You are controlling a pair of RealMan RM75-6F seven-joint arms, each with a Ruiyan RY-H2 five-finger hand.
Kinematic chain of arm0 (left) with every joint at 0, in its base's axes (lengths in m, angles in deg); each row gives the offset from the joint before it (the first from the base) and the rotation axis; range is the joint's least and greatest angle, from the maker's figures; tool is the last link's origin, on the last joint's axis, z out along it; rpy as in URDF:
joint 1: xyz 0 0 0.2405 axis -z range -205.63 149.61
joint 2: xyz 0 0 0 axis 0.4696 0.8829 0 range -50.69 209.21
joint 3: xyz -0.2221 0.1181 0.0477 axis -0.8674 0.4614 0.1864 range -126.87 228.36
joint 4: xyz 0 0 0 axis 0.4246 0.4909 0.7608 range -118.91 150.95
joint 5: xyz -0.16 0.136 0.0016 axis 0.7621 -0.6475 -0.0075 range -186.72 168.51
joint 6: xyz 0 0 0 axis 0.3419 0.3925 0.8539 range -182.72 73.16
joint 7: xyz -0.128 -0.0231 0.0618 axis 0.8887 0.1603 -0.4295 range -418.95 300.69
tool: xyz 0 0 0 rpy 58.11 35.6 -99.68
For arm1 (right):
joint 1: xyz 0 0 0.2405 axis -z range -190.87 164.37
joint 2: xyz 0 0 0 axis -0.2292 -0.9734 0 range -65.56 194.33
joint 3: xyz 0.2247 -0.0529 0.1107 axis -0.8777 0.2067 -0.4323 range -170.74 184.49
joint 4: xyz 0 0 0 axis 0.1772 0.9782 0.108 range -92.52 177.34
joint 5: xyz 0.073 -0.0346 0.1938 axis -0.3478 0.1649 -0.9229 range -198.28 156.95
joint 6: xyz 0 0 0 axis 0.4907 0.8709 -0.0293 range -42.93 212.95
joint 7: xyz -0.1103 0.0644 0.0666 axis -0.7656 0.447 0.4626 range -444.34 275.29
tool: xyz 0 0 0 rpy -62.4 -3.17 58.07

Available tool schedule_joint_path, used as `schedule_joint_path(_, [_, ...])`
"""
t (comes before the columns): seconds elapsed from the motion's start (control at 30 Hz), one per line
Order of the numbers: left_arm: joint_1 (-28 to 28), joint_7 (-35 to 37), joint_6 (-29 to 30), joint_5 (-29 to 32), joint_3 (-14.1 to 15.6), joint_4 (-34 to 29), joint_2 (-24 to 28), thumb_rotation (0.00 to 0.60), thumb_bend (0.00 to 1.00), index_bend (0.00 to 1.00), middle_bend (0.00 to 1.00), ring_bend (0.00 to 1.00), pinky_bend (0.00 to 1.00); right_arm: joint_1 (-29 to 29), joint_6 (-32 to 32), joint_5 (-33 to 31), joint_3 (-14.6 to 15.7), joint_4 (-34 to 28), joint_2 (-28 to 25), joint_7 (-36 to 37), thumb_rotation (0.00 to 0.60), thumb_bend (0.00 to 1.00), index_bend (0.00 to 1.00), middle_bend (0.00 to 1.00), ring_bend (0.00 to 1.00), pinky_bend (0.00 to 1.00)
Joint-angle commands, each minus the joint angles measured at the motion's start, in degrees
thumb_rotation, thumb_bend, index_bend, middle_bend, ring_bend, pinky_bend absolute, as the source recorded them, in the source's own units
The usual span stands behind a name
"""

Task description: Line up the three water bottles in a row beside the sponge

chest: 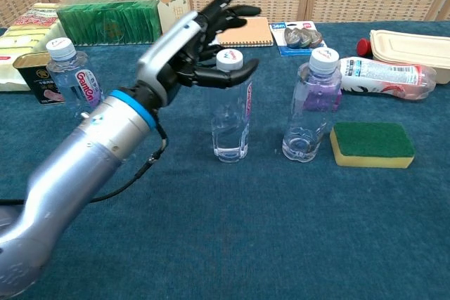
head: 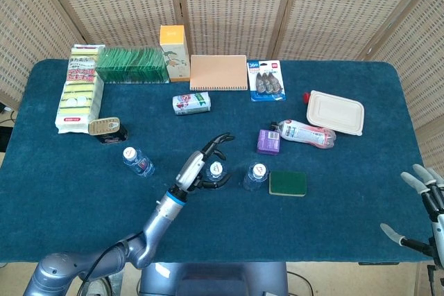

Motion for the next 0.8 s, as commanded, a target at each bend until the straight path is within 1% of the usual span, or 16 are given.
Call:
schedule_joint_path(0.03, [-3.3,0.5,3.6,-1.5,2.1,-5.5,4.4,0.6,0.34,0.0,0.11,0.07,0.34,0.2,0.1,0.3,0.2,-0.4,0.0,-0.6,0.6,0.0,0.15,0.08,0.01,0.0])
schedule_joint_path(0.2, [-5.8,-0.8,6.9,-2.3,2.5,-12.2,9.5,0.6,0.34,0.0,0.09,0.04,0.3,0.4,0.5,1.2,0.5,-0.7,0.3,-1.8,0.6,0.0,0.15,0.08,0.02,0.0])
schedule_joint_path(0.27, [-6.9,-2.2,8.7,-2.9,2.3,-16.2,13.0,0.6,0.33,0.0,0.08,0.03,0.27,0.4,0.4,1.7,0.7,-0.9,0.3,-2.3,0.6,0.0,0.15,0.08,0.02,0.0])
schedule_joint_path(0.3, [-7.1,-2.6,8.8,-3.0,2.3,-17.2,13.9,0.6,0.32,0.0,0.06,0.02,0.24,0.4,0.4,1.7,0.8,-1.0,0.3,-2.4,0.6,0.0,0.15,0.08,0.02,0.0])
schedule_joint_path(0.33, [-7.6,-3.7,9.5,-3.1,1.8,-19.2,15.8,0.6,0.31,0.0,0.05,0.01,0.21,0.3,0.1,1.8,0.8,-1.1,0.4,-2.6,0.6,0.0,0.15,0.08,0.02,0.0])
schedule_joint_path(0.47, [-8.7,-6.4,9.4,-2.1,0.7,-24.8,21.5,0.6,0.25,0.0,0.0,0.0,0.13,0.3,0.2,2.3,1.0,-1.4,0.4,-3.2,0.6,0.0,0.15,0.08,0.02,0.0])
schedule_joint_path(0.57, [-9.5,-7.4,7.3,-0.2,0.1,-29.4,27.3,0.6,0.23,0.0,0.0,0.0,0.12,0.3,0.3,2.7,1.1,-1.7,0.5,-3.7,0.6,0.0,0.15,0.08,0.02,0.0])
schedule_joint_path(0.7, [-10.1,-8.0,3.6,1.8,0.1,-34.1,34.8,0.6,0.23,0.0,0.0,0.0,0.11,0.3,0.2,3.1,1.3,-1.9,0.5,-4.2,0.6,0.0,0.15,0.08,0.02,0.0])
schedule_joint_path(0.73, [-10.4,-7.8,2.1,2.3,0.4,-35.4,37.6,0.6,0.23,0.0,0.0,0.0,0.11,0.3,0.2,3.1,1.3,-2.0,0.6,-4.3,0.6,0.0,0.15,0.08,0.02,0.0])
schedule_joint_path(0.8, [-11.2,-6.5,-1.7,3.3,2.2,-36.9,44.1,0.6,0.22,0.0,0.0,0.0,0.11,0.2,0.1,3.3,1.4,-2.2,0.5,-4.4,0.6,0.0,0.15,0.08,0.02,0.0])
